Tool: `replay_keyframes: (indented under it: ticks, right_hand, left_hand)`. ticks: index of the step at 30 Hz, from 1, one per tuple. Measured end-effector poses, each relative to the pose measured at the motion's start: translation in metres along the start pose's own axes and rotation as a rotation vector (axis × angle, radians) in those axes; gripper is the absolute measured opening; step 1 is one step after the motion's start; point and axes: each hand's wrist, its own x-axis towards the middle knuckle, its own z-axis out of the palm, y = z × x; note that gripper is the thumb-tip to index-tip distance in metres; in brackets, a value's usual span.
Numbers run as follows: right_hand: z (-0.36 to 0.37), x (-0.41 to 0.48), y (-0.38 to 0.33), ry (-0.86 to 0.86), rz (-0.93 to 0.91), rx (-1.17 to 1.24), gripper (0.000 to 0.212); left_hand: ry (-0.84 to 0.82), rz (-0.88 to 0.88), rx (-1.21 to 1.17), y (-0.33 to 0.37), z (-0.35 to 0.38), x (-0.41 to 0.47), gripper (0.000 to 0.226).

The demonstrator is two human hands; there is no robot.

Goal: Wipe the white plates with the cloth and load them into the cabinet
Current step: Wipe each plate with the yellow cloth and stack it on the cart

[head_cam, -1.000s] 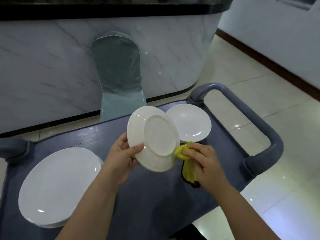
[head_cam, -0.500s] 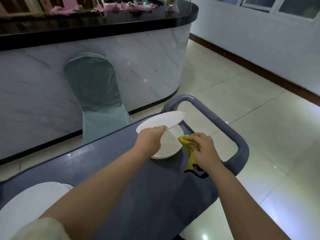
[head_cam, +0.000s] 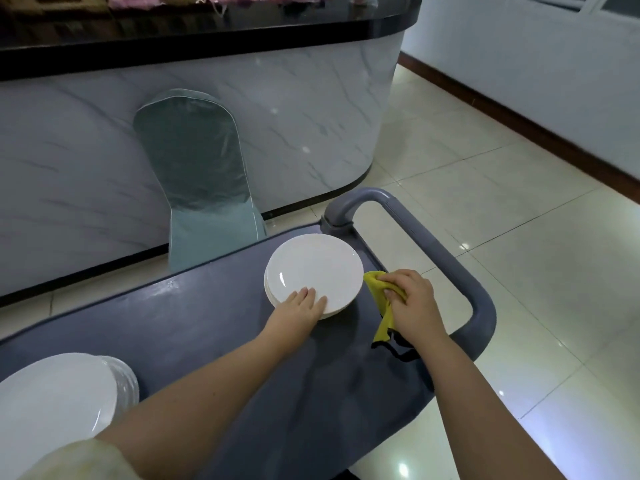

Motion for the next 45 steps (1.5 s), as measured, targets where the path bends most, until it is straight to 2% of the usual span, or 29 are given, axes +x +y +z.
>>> replay_keyframes:
  ticks: [3,7,9,12,15,21,25,27,31,35,38,41,43,45]
  right_hand:
    - [0.006,-0.001,-0.002,-0.032,-0.016,0.023,0.035]
    - [0.019,0.004,-0.022,-0.068,-0.094,0.02,0.028]
    - [0.028,0.008,-0.043,-0.079,-0.171,0.017,0.027]
    - [0.048,0.013,-0.089,-0.125,-0.323,0.048,0.028]
    - [0.081,0.01,-0.139,-0.22,-0.498,0.104,0.025]
    - [0.165,-0.023,-0.199,-0.475,-0.699,0.17,0.024]
    - [0.208,-0.047,-0.212,-0.597,-0.76,0.159,0.025]
    - [0.223,-0.055,-0.215,-0.643,-0.78,0.162,0.025]
    - [0.242,-0.064,-0.22,-0.734,-0.794,0.142,0.025]
    - [0.253,-0.068,-0.223,-0.774,-0.811,0.126,0.024]
    - [0.256,-0.068,-0.225,-0.783,-0.82,0.121,0.023]
    - [0.255,-0.068,-0.222,-0.79,-0.813,0.142,0.023]
    - [0.254,-0.068,-0.219,-0.787,-0.8,0.148,0.023]
    - [0.253,-0.067,-0.216,-0.79,-0.786,0.141,0.023]
  left_hand:
    - [-0.012,0.01,-0.031,-0.001,-0.001,-0.002,0.069]
    - [0.002,-0.021,-0.144,-0.01,-0.006,-0.011,0.053]
    - [0.122,-0.191,-0.301,-0.02,-0.014,-0.021,0.039]
    - [0.472,-0.541,-0.606,-0.046,-0.028,-0.053,0.021]
    - [0.699,-0.813,-0.806,-0.082,-0.03,-0.113,0.015]
    - [0.869,-1.403,-0.997,-0.112,0.026,-0.271,0.019]
    - [1.016,-1.795,-1.096,-0.101,0.07,-0.347,0.043]
    - [0.959,-1.899,-1.17,-0.094,0.084,-0.36,0.05]
    - [0.529,-1.861,-1.015,-0.086,0.09,-0.352,0.046]
    - [0.359,-1.852,-0.863,-0.094,0.083,-0.344,0.048]
    - [0.366,-1.929,-0.898,-0.095,0.086,-0.351,0.049]
    - [0.398,-1.922,-1.142,-0.094,0.097,-0.351,0.046]
    - [0.473,-1.888,-1.244,-0.094,0.103,-0.349,0.044]
    - [0.618,-1.889,-1.314,-0.093,0.109,-0.348,0.042]
